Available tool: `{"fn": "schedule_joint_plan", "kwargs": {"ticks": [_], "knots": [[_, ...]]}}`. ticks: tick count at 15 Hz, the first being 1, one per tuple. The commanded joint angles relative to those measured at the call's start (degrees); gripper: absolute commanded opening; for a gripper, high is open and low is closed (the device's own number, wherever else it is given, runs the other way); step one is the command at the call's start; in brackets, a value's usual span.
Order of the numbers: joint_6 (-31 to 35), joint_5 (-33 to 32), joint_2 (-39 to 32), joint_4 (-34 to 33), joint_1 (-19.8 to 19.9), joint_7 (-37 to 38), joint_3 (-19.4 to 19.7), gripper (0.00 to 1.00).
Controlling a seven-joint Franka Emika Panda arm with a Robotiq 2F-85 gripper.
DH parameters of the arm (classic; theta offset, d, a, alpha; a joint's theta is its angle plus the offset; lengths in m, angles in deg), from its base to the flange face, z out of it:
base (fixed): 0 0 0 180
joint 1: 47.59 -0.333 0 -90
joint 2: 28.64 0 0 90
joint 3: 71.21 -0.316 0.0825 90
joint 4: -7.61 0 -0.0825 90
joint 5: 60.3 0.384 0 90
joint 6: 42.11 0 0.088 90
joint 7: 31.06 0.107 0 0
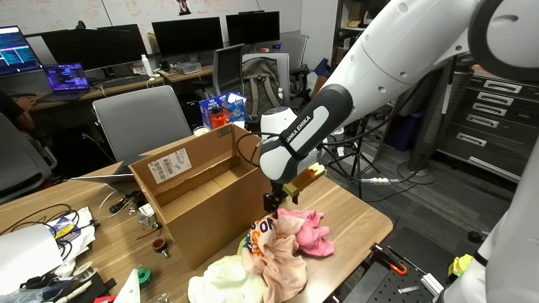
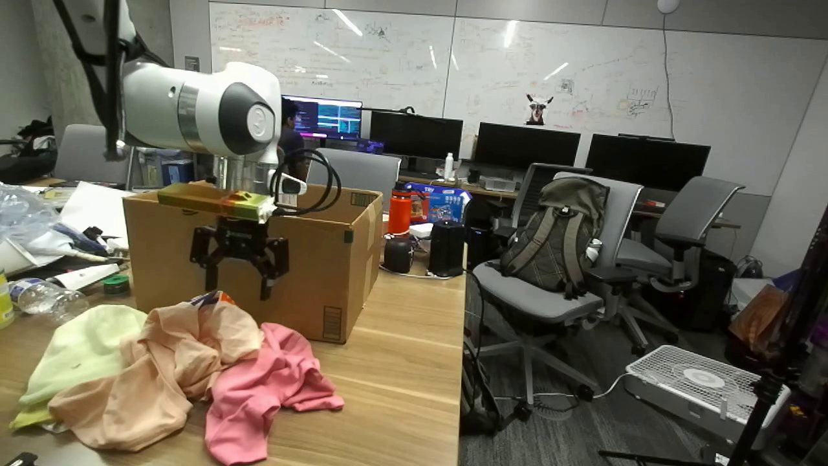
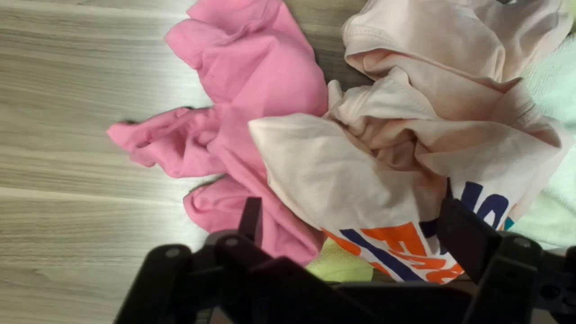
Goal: Put two of the cloths into the box.
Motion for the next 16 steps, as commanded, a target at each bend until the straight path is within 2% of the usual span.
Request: {"fn": "schedule_joint_plan", "kwargs": {"ticks": [1,9,16], "knots": [[-1.95,1.21,0.77,-1.39,-0.84,-0.91,-1.02,1.0],[-2.64,3.52,2.5,0.19,-1.13,-2.64,-2.57,1.0],[-1.43,6.13,0.36,1.57,-1.26,-7.25,-4.11,1.0]]}}
